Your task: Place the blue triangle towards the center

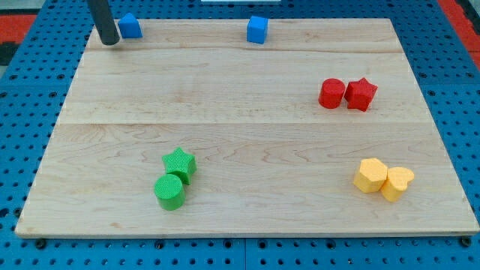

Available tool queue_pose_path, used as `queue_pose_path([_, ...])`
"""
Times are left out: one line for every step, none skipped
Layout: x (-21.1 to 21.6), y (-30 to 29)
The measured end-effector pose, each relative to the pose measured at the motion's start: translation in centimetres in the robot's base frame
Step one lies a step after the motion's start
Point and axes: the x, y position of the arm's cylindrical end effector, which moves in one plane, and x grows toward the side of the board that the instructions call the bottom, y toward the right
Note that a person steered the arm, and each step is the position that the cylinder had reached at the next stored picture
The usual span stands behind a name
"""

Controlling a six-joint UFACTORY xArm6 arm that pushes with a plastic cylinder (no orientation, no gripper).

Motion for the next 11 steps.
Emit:
queue_pose_path([-3.4,-4.8])
queue_pose_path([-4.7,-0.7])
queue_pose_path([-2.2,8.6])
queue_pose_path([-1.3,14.0])
queue_pose_path([-2.8,5.7])
queue_pose_path([-5.1,4.2])
queue_pose_path([-6.1,12.1])
queue_pose_path([-6.0,19.6])
queue_pose_path([-6.0,22.9])
queue_pose_path([-6.1,21.3])
queue_pose_path([-6.0,24.8])
